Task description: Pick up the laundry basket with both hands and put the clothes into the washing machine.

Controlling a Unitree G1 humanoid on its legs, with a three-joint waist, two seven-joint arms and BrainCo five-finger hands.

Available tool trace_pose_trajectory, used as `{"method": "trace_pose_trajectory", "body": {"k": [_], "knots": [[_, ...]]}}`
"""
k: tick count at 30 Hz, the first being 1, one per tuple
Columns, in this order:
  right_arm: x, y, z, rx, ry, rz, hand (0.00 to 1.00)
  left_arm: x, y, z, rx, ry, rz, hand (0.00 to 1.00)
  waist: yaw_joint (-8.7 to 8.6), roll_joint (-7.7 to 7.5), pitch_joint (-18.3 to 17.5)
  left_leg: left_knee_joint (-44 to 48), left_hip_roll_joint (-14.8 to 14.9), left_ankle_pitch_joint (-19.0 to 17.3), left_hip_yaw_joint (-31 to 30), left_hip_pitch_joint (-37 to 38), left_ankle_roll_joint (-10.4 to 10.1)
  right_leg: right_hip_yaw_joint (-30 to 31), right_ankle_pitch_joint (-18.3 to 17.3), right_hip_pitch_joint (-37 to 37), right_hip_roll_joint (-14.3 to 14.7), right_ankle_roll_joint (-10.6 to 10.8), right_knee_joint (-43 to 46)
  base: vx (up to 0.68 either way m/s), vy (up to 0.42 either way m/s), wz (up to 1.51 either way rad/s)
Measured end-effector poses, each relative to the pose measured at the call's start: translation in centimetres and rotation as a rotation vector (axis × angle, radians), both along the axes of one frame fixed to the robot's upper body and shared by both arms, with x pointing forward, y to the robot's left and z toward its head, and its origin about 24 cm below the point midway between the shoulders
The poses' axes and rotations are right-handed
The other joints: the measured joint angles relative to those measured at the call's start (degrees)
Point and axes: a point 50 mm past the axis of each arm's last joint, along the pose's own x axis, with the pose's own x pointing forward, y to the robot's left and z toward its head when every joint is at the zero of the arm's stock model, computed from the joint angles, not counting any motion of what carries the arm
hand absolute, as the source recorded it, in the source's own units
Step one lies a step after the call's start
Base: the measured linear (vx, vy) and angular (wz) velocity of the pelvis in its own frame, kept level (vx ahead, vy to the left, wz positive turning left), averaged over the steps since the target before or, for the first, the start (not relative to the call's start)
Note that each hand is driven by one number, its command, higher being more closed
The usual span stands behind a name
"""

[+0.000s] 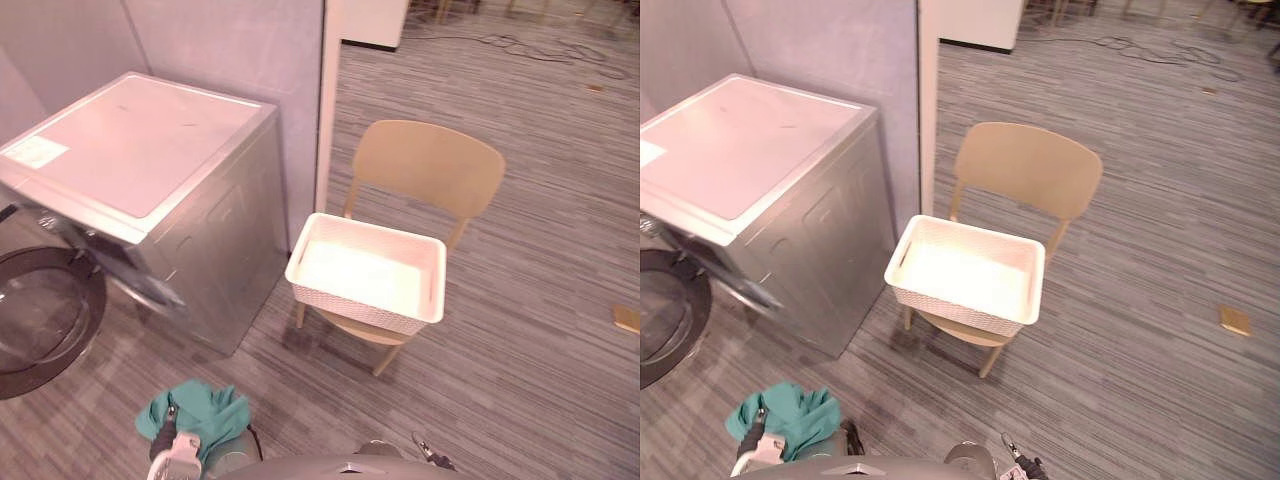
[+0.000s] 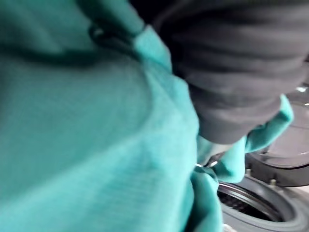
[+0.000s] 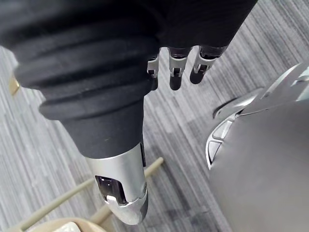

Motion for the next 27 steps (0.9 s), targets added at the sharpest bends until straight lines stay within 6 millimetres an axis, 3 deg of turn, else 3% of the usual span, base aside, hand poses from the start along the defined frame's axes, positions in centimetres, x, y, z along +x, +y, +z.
{"method": "trace_pose_trajectory", "body": {"k": [1, 3, 4, 5, 8, 10, 13, 14, 16, 18, 19, 20, 21, 22, 23, 24, 26, 27], "knots": [[-0.3, -0.2, 0.0, 0.0, 0.008, -0.026, 0.0, 1.3, -0.1, 0.6, 0.016, -0.045, -0.028, 1.0, -0.62, 0.61, -0.36, 1.1, 2.73, -1.45, -0.67, 0.1, -0.53, -2.0, 0.39, 0.0, -0.18, 0.67, 0.01, 0.04, 0.171, 0.87], [-0.4, -0.6, 0.0, -0.014, 0.021, -0.053, 0.0, 3.0, -1.1, 1.1, 0.02, -0.087, -0.095, 1.0, -1.27, 1.7, -0.99, -2.15, 5.65, -0.78, -2.06, 1.45, -1.15, -3.42, 1.08, -0.79, -0.2, 1.88, 0.24, 0.08, 0.292, 0.79], [-0.1, -0.8, 0.1, -0.018, 0.015, -0.06, 0.0, 4.0, -1.7, 1.5, 0.022, -0.118, -0.142, 1.0, -1.32, 2.68, -1.51, -7.54, 5.15, -0.28, -3.99, 3.61, -4.98, -3.38, 1.74, -1.23, -0.21, 2.95, 0.16, 0.09, 0.355, 0.6], [0.3, -0.7, 0.1, -0.009, 0.01, -0.066, 0.0, 4.7, -2.1, 1.9, 0.034, -0.139, -0.192, 1.0, -1.69, 2.08, -1.48, -10.81, 3.8, -1.25, -4.27, 4.63, -8.31, -2.83, 3.44, -1.05, -0.21, 3.68, -1.3, 0.08, 0.364, 0.53], [1.4, 1.6, -0.3, 0.054, 0.002, -0.044, 0.0, 6.0, -1.5, 3.0, 0.085, -0.188, -0.285, 1.0, -1.86, -0.48, -1.62, -8.78, 0.39, -2.19, -4.95, 3.53, -7.84, -0.84, 9.96, 2.09, -1.11, 4.16, -8.82, 0.07, 0.343, 0.3], [2.0, 1.3, -0.2, 0.042, -0.007, -0.013, 0.0, 6.8, -1.3, 4.0, 0.113, -0.247, -0.311, 1.0, -1.05, 0.38, -1.73, -3.55, 0.12, -5.77, -5.31, 1.04, -6.98, 0.73, 13.09, 3.03, -1.44, 5.28, -12.07, 0.04, 0.343, 0.11], [4.9, 0.6, 0.6, 0.01, -0.067, 0.053, 0.0, 8.7, -0.5, 6.1, 0.175, -0.355, -0.328, 1.0, -0.32, 2.13, -2.13, 6.43, -0.85, -11.14, -6.52, -9.89, -4.81, 0.82, 15.72, 0.07, -2.02, 8.5, -16.39, -0.07, 0.353, 0.14], [5.9, 0.3, 0.9, 0.002, -0.089, 0.058, 0.0, 9.5, -0.6, 6.6, 0.181, -0.388, -0.337, 1.0, 0.11, 4.01, -1.75, 10.53, -1.11, -13.12, -7.32, -14.3, -3.7, 0.07, 16.8, -1.4, -2.15, 9.51, -17.29, -0.09, 0.289, 0.31], [6.6, -0.2, 1.2, -0.011, -0.102, 0.062, 0.0, 9.7, -0.7, 6.8, 0.181, -0.399, -0.342, 1.0, 1.05, 5.21, -1.09, 12.94, -2.31, -15.77, -7.86, -16.24, -2.33, 0.34, 19.1, -1.59, -3.25, 7.87, -17.41, -0.05, 0.386, 0.3], [6.6, -0.3, 1.5, -0.022, -0.126, 0.064, 0.0, 8.7, -0.8, 6.3, 0.174, -0.376, -0.339, 1.0, 1.56, 5.28, -1.13, 11.57, -4.06, -16.28, -8.19, -13.24, -1.33, 5.21, 23.15, -1.53, -4.57, 0.5, -13.41, 0.05, 0.367, 0.4], [6.6, 0.1, 1.6, -0.015, -0.143, 0.065, 0.0, 8.2, -0.9, 6.1, 0.172, -0.365, -0.341, 1.0, 1.74, 5.27, -1.18, 9.23, -5.25, -15.47, -9.31, -10.96, -0.26, 12.34, 20.81, -3.5, -3.51, -2.48, -8.24, 0.13, 0.239, 0.39], [6.6, 0.5, 1.6, -0.005, -0.152, 0.061, 0.0, 8.0, -0.8, 6.0, 0.174, -0.36, -0.338, 1.0, 1.66, 4.81, -1.44, 7.56, -5.76, -14.76, -9.81, -9.93, 0.12, 16.82, 17.31, -4.6, -1.86, -1.56, -5.32, 0.21, 0.231, 0.63], [6.4, 1.7, 1.4, 0.024, -0.159, 0.051, 0.0, 8.0, -0.6, 6.0, 0.17, -0.364, -0.324, 1.0, 1.11, 2.66, -2.75, 2.66, -7.25, -12.55, -11.22, -7.71, 0.82, 24.85, 9.64, -7.42, 3.76, -0.18, 0.11, 0.16, 0.112, 0.62], [6.4, 2.1, 1.3, 0.035, -0.161, 0.045, 0.0, 8.0, -0.6, 6.1, 0.171, -0.365, -0.324, 1.0, 0.95, 2.01, -3.11, 0.78, -7.74, -11.72, -11.6, -6.69, 1.14, 26.32, 7.38, -8.37, 6.08, 0.26, 1.32, 0.21, 0.057, 0.61], [6.4, 2.7, 1.2, 0.052, -0.165, 0.033, 0.0, 7.9, -0.8, 5.9, 0.162, -0.363, -0.321, 1.0, 0.86, 1.04, -3.44, -2.32, -8.1, -10.78, -11.67, -4.48, 1.45, 28.48, 4.15, -10.78, 10.85, 0.45, 2.71, 0.16, -0.004, 0.21], [6.4, 2.8, 1.3, 0.052, -0.17, 0.028, 0.0, 7.9, -1.1, 5.8, 0.153, -0.362, -0.32, 1.0, 0.96, 0.86, -3.46, -3.69, -8.26, -10.45, -11.66, -3.26, 1.66, 28.99, 3.04, -11.98, 13.49, 0.34, 2.98, 0.21, -0.013, 0.09], [6.2, 2.5, 1.4, 0.043, -0.19, -0.005, 0.0, 8.2, -2.7, 5.7, 0.107, -0.376, -0.319, 1.0, -0.14, 0.82, -3.48, -7.88, -9.25, -9.98, -11.82, 1.31, 2.11, 29.85, 2.08, -15.9, 21.6, -0.21, 1.94, 0.25, -0.042, 0.23], [5.9, 2.3, 1.4, 0.035, -0.19, -0.011, 0.0, 8.5, -3.6, 5.7, 0.088, -0.383, -0.336, 1.0, -0.58, 0.68, -3.57, -9.09, -10.0, -10.12, -12.12, 2.99, 2.09, 30.24, 2.3, -16.89, 23.48, -0.4, 0.68, 0.25, -0.077, 0.42]]}}
